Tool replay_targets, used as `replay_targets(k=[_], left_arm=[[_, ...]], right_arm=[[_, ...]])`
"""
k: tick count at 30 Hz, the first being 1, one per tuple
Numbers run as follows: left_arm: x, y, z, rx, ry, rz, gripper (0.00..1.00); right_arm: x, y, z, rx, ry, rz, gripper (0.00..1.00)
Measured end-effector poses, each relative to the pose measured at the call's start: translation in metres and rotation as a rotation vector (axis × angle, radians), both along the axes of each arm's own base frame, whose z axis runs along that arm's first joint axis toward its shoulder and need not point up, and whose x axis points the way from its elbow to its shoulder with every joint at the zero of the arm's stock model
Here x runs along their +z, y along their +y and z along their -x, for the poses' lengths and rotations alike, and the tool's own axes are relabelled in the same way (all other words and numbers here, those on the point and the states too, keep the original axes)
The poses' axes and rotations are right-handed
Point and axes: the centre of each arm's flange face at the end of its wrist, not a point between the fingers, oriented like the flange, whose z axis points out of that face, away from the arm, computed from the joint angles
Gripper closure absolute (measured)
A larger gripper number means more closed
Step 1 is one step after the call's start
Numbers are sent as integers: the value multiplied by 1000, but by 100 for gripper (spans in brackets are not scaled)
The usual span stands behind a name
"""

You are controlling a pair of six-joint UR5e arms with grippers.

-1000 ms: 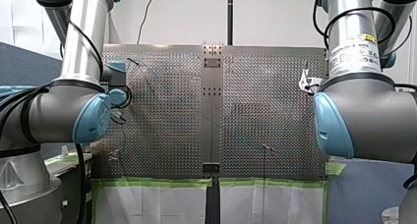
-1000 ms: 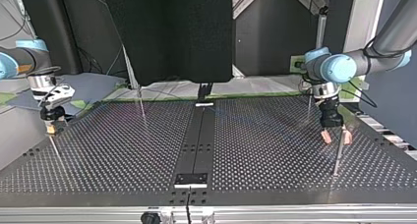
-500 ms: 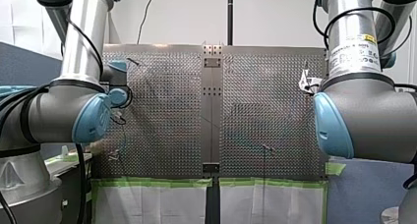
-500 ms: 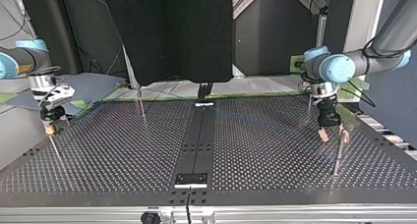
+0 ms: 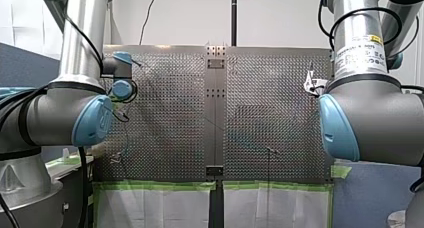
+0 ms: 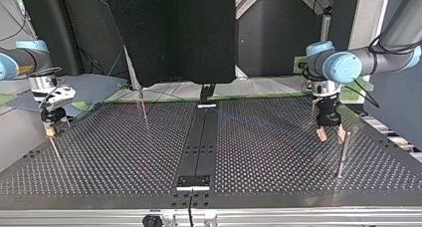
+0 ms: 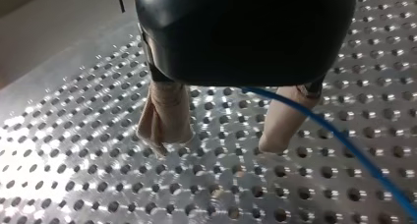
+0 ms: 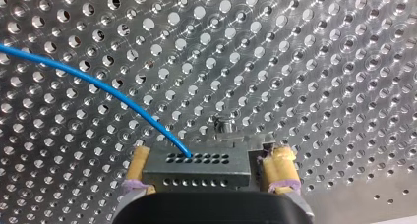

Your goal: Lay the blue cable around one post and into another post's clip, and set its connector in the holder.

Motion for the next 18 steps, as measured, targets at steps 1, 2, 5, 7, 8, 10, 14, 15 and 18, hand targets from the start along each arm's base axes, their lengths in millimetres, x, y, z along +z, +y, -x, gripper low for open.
replay_targets(k=[1,2,5,7,8,10,14,15,18], left_arm=[[0,-1,1,0,5,1,2],[-1,-1,1,2,11,2,2],[-3,-1,5,21,37,6,2],[-3,0,8,39,53,8,2],[-2,0,10,47,56,9,2],[1,1,15,61,57,8,2],[11,0,25,68,48,0,2],[13,-1,29,65,47,-6,2],[19,-5,39,51,49,-29,2]], right_arm=[[0,0,0,0,0,0,0],[0,0,0,0,0,0,0],[0,0,0,0,0,0,0],[0,0,0,0,0,0,0],[0,0,0,0,0,0,0],[0,0,0,0,0,0,0],[0,0,0,0,0,0,0],[0,0,0,0,0,0,0],[0,0,0,0,0,0,0]])
